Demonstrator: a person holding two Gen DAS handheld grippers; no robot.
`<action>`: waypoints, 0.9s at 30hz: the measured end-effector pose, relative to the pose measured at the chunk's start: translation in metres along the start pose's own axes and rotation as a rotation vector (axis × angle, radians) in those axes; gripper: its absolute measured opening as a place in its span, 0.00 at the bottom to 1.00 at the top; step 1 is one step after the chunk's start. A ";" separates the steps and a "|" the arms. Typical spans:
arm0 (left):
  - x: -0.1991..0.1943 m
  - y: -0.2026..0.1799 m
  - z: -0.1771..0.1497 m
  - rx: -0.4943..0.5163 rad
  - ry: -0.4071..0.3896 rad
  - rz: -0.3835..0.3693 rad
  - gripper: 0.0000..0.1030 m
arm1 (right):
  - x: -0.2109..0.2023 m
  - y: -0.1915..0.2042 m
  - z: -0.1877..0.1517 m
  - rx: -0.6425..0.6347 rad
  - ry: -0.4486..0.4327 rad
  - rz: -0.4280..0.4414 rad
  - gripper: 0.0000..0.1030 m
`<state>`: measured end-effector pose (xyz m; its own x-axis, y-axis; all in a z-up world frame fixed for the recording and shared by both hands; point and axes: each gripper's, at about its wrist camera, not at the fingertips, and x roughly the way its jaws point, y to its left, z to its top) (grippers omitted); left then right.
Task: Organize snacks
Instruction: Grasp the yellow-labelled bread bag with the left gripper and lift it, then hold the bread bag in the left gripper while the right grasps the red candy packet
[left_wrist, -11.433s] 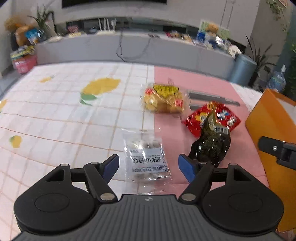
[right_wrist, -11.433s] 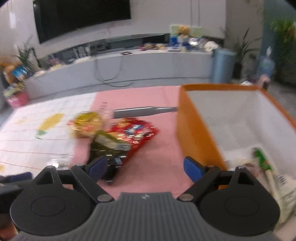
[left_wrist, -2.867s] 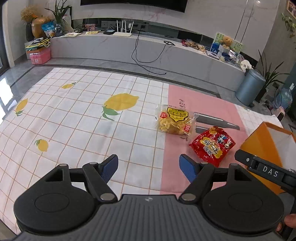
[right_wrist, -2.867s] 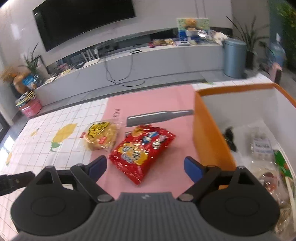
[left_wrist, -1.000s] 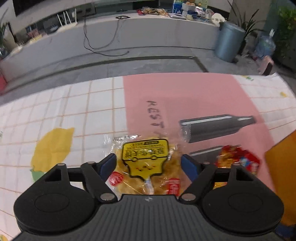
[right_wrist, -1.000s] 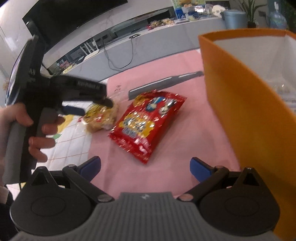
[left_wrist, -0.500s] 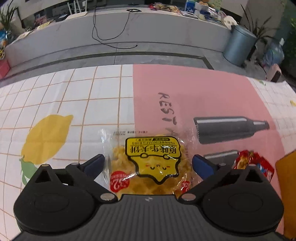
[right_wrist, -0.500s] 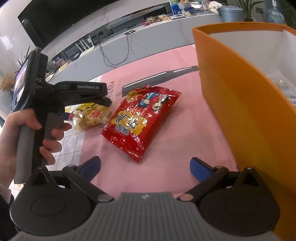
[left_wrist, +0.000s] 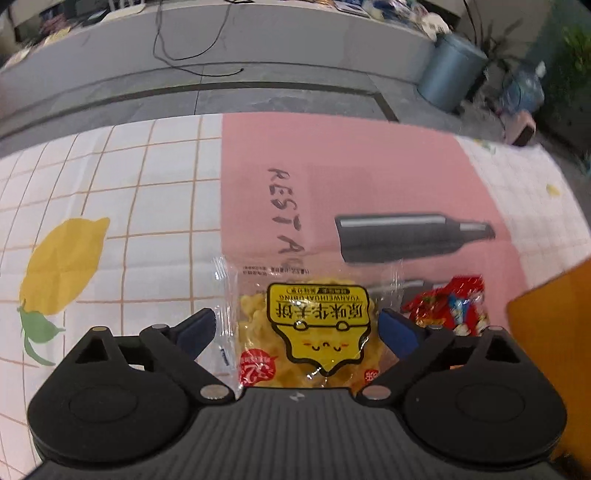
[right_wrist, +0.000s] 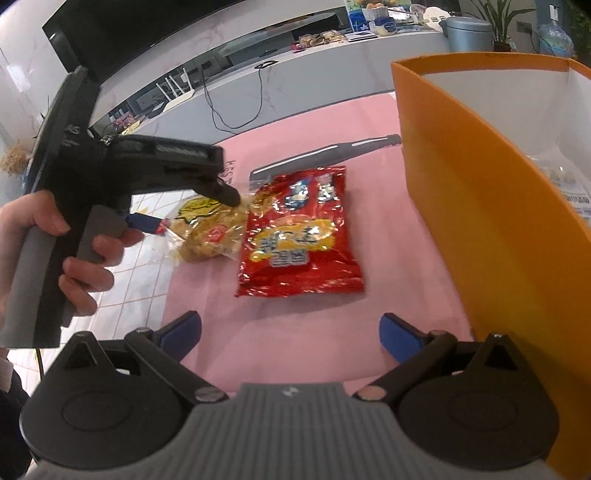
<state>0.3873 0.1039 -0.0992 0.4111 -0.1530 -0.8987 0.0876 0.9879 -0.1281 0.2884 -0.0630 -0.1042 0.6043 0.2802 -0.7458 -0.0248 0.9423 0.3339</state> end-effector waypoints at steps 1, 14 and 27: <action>0.003 -0.004 -0.001 0.014 0.010 0.002 1.00 | 0.001 0.000 0.000 -0.003 0.002 -0.001 0.97; -0.005 -0.015 -0.019 0.023 -0.001 0.056 0.93 | 0.009 0.000 0.000 -0.017 0.003 -0.036 0.97; -0.060 0.002 -0.111 -0.147 -0.005 0.132 0.93 | -0.002 0.002 0.006 0.007 -0.001 0.038 0.97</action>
<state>0.2619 0.1183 -0.0924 0.4149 -0.0214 -0.9096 -0.1005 0.9925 -0.0692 0.2922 -0.0627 -0.0987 0.6041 0.3157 -0.7317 -0.0424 0.9296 0.3661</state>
